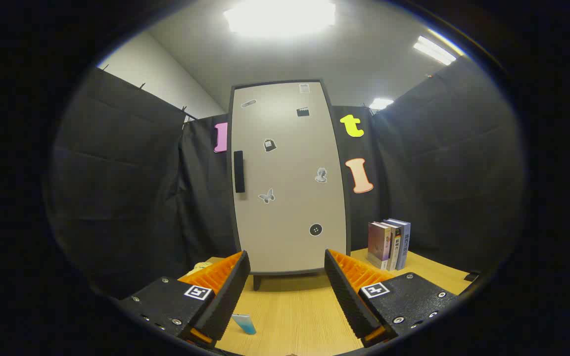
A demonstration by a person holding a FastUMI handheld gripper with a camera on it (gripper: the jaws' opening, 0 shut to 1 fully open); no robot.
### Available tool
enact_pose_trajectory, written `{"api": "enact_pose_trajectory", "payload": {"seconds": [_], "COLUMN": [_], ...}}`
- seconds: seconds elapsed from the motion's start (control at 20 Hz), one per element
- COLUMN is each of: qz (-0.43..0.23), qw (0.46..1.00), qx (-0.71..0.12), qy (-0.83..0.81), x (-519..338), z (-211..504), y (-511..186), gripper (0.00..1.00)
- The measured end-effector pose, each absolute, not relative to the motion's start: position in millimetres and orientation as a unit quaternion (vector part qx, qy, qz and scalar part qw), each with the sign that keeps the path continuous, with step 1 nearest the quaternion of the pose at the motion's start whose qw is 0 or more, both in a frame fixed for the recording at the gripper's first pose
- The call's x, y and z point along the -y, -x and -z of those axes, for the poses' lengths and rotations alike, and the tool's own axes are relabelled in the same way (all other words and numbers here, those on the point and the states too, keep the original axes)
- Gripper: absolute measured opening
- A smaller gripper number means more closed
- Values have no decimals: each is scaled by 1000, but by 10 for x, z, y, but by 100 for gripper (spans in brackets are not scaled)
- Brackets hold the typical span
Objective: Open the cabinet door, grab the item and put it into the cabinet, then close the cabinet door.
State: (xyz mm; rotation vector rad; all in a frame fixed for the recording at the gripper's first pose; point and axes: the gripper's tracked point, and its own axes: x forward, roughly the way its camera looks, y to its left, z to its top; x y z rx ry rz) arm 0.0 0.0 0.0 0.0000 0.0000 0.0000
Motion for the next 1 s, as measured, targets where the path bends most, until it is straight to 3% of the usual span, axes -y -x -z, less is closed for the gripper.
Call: {"api": "enact_pose_trajectory", "payload": {"seconds": [1.0], "qz": [8], "qw": [1000], "qx": [-5], "qy": [9], "x": [157], "z": [-28], "y": [-119], "gripper": [93]}}
